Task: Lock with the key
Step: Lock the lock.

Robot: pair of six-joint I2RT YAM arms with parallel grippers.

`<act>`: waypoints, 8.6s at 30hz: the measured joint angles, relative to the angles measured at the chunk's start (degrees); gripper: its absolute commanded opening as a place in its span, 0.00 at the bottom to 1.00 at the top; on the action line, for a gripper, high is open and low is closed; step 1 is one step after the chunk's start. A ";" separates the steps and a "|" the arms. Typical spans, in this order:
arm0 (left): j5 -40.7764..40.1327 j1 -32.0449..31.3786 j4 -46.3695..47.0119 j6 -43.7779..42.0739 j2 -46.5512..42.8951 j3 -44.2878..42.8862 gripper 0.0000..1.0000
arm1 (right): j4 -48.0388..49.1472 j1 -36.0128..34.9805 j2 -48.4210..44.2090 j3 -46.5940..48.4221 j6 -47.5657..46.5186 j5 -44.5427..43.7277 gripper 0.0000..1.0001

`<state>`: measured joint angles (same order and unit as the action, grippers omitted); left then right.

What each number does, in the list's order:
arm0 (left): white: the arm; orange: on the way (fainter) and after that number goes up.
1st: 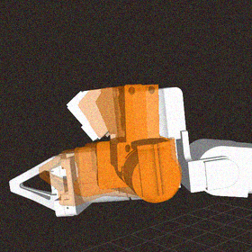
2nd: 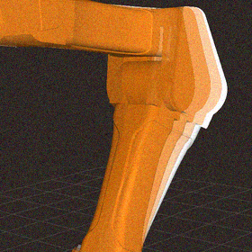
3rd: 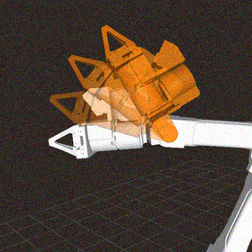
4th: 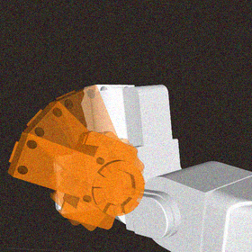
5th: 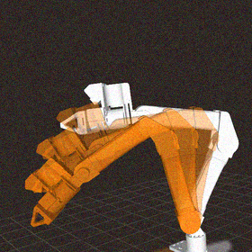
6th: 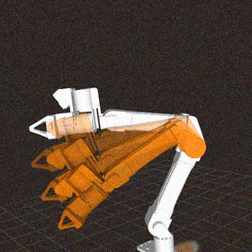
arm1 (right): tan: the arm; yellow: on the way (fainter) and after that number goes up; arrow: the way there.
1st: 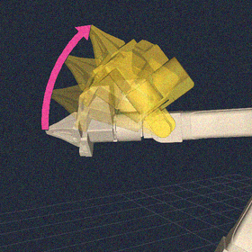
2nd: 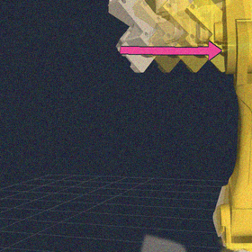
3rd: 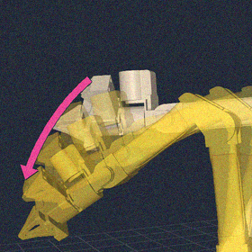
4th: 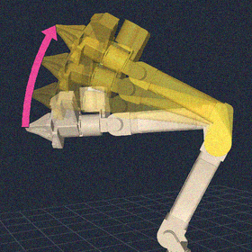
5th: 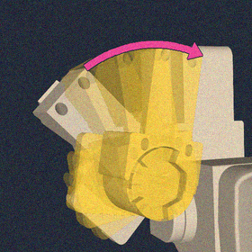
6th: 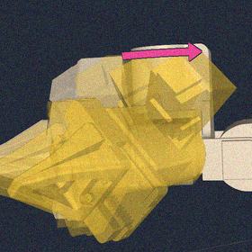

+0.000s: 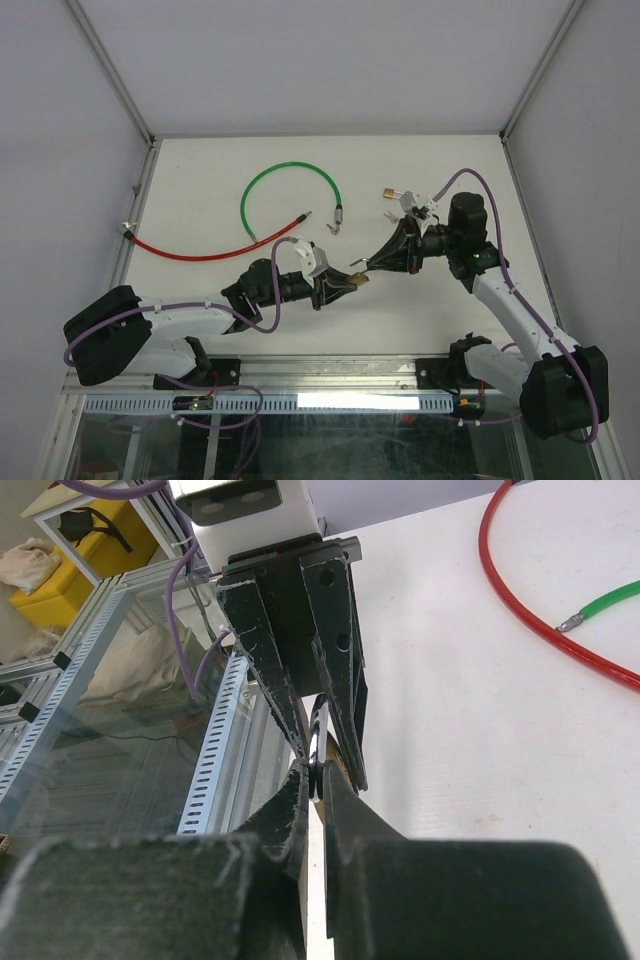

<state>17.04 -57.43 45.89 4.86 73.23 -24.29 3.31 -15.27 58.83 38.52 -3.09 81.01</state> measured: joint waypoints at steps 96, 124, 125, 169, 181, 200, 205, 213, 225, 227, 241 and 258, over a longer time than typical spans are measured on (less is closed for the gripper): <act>30.77 10.23 -3.52 25.03 20.31 -8.11 0.00 | -51.74 0.11 -7.37 -0.94 -86.88 -4.83 0.84; 34.27 10.14 0.44 24.63 16.22 -5.75 0.00 | -44.00 -3.43 -2.12 -1.88 -78.75 -14.16 0.34; 34.25 10.14 0.83 24.52 16.04 -5.62 0.00 | -43.98 -3.43 -2.12 -1.88 -78.47 -14.12 0.34; 19.69 7.85 -2.16 11.96 3.06 0.11 0.00 | -32.13 -5.14 0.76 -1.22 -43.87 -5.14 0.27; 17.42 7.48 -5.05 9.38 2.38 0.09 0.00 | -30.16 -4.85 0.76 -1.22 -39.06 -6.05 0.27; 16.94 7.48 -8.57 7.85 1.66 0.04 0.00 | -27.98 -4.02 0.94 -0.24 -34.01 -6.91 0.19; 16.15 7.48 -9.35 7.67 1.01 0.04 0.00 | -27.19 -3.98 1.70 -0.17 -33.35 -7.10 0.19; 14.67 7.48 -10.16 7.65 -0.24 0.26 0.00 | -27.26 -4.00 3.89 0.44 -32.96 -7.10 0.23; 14.43 7.28 -9.88 7.65 -0.83 0.79 0.00 | -27.54 -4.00 4.15 0.48 -33.29 -7.23 0.01; 14.43 7.15 -9.90 7.65 -0.85 0.83 0.00 | -27.82 -4.00 4.15 0.48 -33.75 -7.21 0.00; 14.45 6.82 -7.82 8.22 -2.01 1.77 0.04 | -33.03 -3.76 4.44 2.12 -41.94 -4.31 0.00; 14.34 6.78 0.04 11.98 -1.77 4.33 0.35 | -34.32 -3.23 4.81 3.08 -42.40 -2.03 0.00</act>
<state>31.38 -50.65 45.93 16.84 71.46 -19.97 -31.00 -18.50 63.64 41.60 -45.50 78.98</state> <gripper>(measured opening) 0.209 0.042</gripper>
